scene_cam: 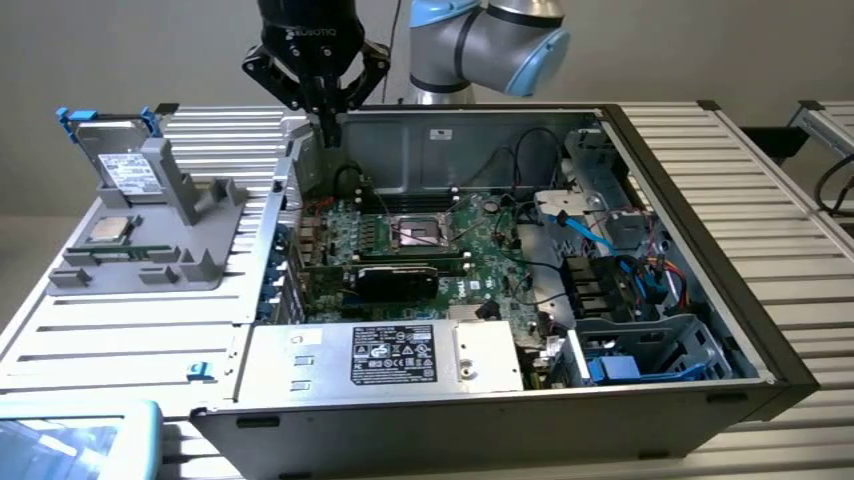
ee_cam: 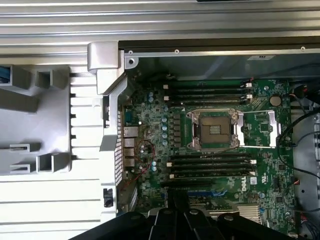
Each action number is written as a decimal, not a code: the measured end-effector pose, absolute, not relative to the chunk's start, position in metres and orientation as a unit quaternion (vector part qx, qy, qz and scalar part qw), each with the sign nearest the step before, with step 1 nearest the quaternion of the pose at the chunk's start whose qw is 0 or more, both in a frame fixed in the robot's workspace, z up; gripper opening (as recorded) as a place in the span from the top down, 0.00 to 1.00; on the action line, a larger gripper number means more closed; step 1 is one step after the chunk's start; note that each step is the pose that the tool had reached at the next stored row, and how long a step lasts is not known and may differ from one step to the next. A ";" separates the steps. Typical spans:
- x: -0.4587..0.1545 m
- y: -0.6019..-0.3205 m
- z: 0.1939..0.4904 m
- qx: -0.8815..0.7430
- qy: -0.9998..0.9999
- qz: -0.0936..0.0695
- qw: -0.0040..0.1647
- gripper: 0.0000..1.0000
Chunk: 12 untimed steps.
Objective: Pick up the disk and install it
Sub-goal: 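Reach for the disk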
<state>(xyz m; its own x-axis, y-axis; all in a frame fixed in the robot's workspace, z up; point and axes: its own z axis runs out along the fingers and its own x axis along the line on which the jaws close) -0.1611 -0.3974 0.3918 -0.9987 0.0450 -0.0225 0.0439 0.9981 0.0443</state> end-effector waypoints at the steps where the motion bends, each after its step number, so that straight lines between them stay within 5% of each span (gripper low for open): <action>1: -0.163 -0.397 0.392 0.021 0.999 0.022 0.012 0.89; 12: -0.192 -0.394 0.391 0.012 1.000 0.020 0.012 0.89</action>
